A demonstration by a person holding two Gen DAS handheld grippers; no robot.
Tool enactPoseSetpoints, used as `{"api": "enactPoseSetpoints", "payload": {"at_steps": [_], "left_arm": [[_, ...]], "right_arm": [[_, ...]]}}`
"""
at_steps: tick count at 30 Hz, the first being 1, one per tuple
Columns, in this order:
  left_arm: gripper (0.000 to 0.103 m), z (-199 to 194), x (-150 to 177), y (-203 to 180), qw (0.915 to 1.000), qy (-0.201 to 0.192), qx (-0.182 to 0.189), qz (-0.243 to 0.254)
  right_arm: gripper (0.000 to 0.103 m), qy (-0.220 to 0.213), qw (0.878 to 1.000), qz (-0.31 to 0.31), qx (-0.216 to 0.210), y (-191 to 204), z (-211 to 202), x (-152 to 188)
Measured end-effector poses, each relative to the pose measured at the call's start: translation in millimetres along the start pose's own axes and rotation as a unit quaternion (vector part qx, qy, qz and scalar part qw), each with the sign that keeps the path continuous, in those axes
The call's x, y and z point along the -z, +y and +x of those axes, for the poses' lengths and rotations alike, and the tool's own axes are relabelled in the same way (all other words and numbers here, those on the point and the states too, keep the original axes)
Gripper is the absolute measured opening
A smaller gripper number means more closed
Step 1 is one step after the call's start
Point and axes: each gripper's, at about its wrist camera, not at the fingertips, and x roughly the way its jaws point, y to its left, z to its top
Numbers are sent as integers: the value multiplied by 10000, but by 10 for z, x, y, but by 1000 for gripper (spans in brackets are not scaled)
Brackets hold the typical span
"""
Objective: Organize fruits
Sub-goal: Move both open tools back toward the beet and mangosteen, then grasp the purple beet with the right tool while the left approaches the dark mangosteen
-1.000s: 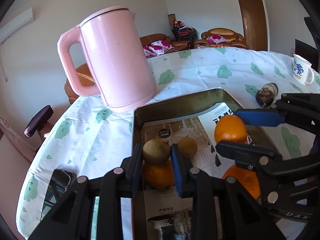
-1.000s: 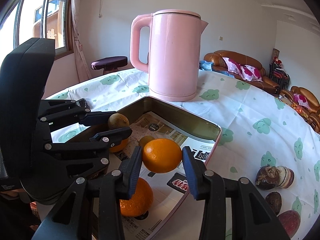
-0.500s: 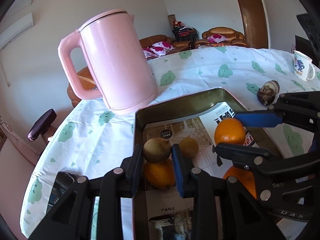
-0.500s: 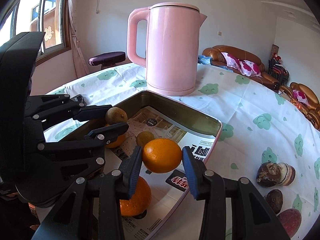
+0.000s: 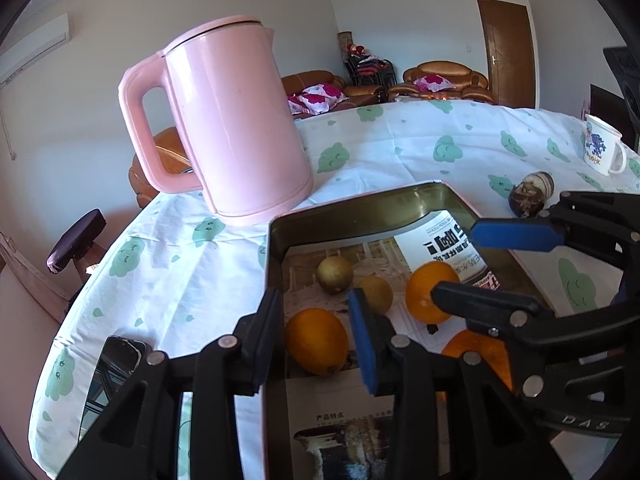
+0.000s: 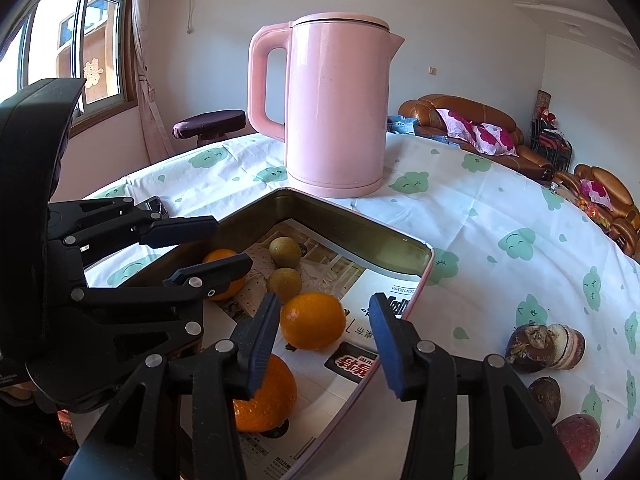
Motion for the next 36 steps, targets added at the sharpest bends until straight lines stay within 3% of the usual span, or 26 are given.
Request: {"api": "enactPoseSetpoints", "payload": {"at_steps": [7, 9, 10, 12, 14, 17, 21, 27, 31, 36], "left_arm": [[40, -42, 12, 9, 9999, -41, 64, -136], [47, -67, 21, -14, 9999, -80, 67, -137], [52, -90, 25, -29, 9998, -125, 14, -127], [88, -160, 24, -45, 9982, -336, -482, -110], [103, -246, 8, -22, 9964, -571, -604, -167], [103, -379, -40, -37, 9963, -760, -275, -295], [103, -510, -117, -243, 9950, -970, -230, -114], [103, -578, -213, -643, 9943, -1059, 53, 74], [103, -575, -251, -996, 9934, -1035, 312, 374], [103, -557, -296, -1356, 9913, -998, 553, 664]], "right_arm": [[59, -165, 9996, 52, 242, -16, -59, 1], [62, -289, 9991, 142, 278, -55, -108, 8], [62, -367, 9987, 202, 299, -80, -140, 13], [68, -487, 9977, 273, 394, -125, -215, 34], [71, -663, 9961, 300, 503, -166, -348, 67], [72, -821, 9937, 338, 680, -278, -582, 115], [74, -858, 9878, 512, 1191, -568, -886, 244], [79, -703, 9690, 1180, 2052, -1222, -1198, 581], [79, -578, 9646, 1543, 2059, -1445, -1235, 739], [79, -348, 9741, 1445, 1706, -1394, -1128, 764]]}}
